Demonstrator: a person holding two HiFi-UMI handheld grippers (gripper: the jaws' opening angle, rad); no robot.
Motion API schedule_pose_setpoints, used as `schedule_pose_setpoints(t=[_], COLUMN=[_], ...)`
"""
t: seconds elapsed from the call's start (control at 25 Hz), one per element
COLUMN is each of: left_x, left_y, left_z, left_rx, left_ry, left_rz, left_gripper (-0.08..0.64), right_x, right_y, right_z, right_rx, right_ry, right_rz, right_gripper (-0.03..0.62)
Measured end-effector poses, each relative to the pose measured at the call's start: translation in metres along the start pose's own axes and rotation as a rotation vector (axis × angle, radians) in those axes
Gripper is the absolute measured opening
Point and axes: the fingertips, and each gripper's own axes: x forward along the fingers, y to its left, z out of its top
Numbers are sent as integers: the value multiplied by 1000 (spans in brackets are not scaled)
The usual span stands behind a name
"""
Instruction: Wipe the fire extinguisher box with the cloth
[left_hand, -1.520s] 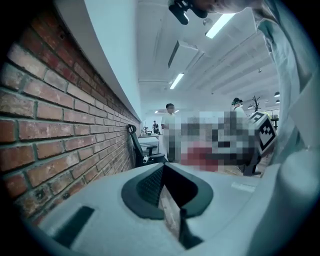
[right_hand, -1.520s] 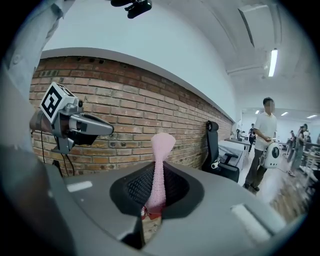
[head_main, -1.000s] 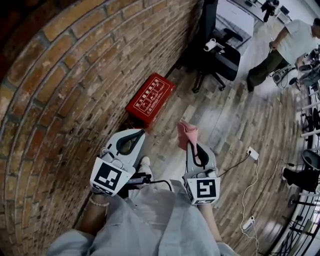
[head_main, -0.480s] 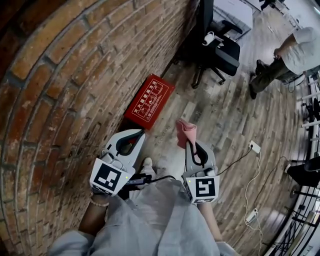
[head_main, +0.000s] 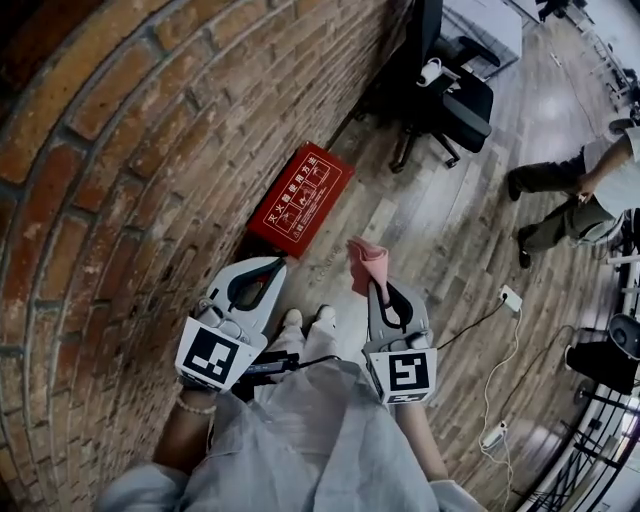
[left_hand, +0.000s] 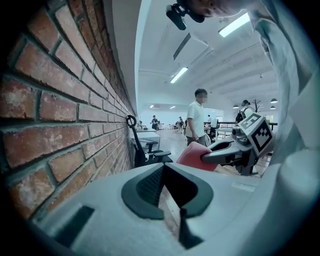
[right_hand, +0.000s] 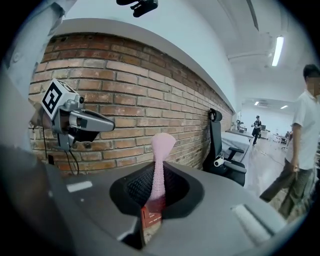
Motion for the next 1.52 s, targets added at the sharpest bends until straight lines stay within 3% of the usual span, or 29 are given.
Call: schedule_pose_setpoints(t=[0.64,1.16,1.4,1.52], left_x=[23,48,57,62], left_y=[21,37,48,57], left_z=[-18,-51,-66,-74], left_rx=[-61,-90,-52,-78], left_ry=[39,68,83,85], left_rz=[116,167,170,194], left_gripper=[-3,-2,-3,-3], right_x=[46,117,155,175], right_y=[-25,-52,-53,-56], right_z=[-23,-60,-71,-80], right_rx=[-63,-124,-182,-204], right_ry=[52,95,101,107], right_rz=[105,150,205,220], right_gripper=[28,28,28,28])
